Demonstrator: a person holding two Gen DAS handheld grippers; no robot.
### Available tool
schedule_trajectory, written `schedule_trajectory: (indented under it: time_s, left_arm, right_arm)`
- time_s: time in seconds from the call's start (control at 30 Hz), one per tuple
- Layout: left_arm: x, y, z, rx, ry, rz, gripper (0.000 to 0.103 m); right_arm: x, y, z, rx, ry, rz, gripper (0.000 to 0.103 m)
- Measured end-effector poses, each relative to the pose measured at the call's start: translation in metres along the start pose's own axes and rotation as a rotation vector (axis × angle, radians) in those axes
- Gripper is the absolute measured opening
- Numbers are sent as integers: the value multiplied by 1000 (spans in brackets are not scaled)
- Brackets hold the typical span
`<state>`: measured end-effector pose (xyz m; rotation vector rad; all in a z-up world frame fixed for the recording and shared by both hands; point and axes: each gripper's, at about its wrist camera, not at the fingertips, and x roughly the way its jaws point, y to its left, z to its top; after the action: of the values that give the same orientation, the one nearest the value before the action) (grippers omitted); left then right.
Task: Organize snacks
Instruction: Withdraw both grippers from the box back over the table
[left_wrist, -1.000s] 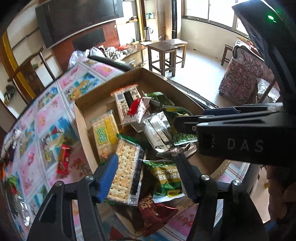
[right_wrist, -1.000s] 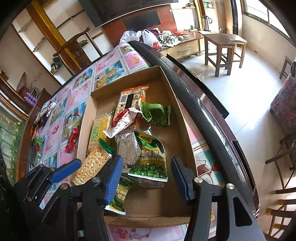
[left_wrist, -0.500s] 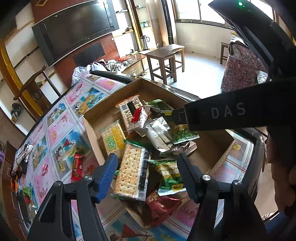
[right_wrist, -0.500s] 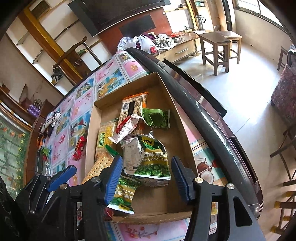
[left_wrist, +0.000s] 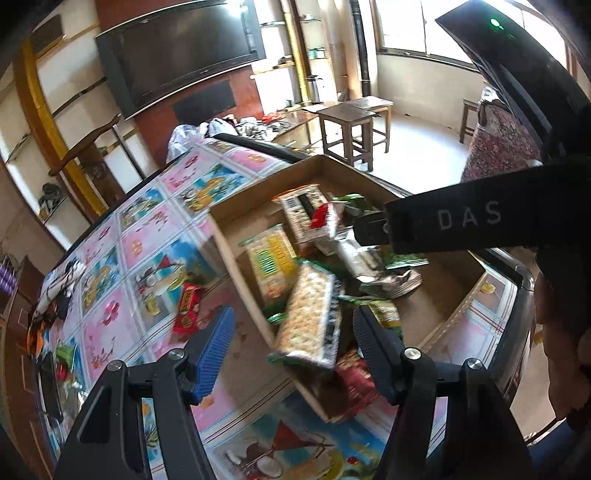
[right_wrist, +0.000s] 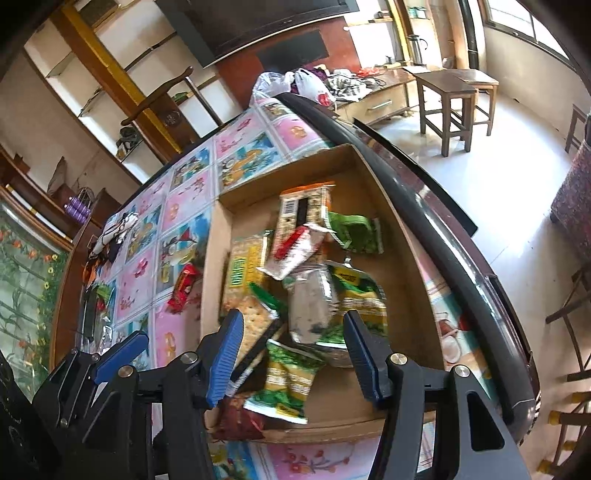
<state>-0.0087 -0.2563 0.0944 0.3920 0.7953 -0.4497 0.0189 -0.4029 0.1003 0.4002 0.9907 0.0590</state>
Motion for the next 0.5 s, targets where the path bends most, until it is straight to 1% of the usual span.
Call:
schedule_trajectory:
  time_s: [0.27,0.4,0.5]
  left_arm:
    - [-18,54,-18,-150,0,48,66]
    - [-27,89,-35,-252,13,79,67]
    - [-33,118,-52,-332,25,112,67]
  right_arm:
    - [9,36,-2,-65,8,25,60]
    - [12,58,-1,-106,6,38,61]
    - [19,77,0,-135,21,56,61]
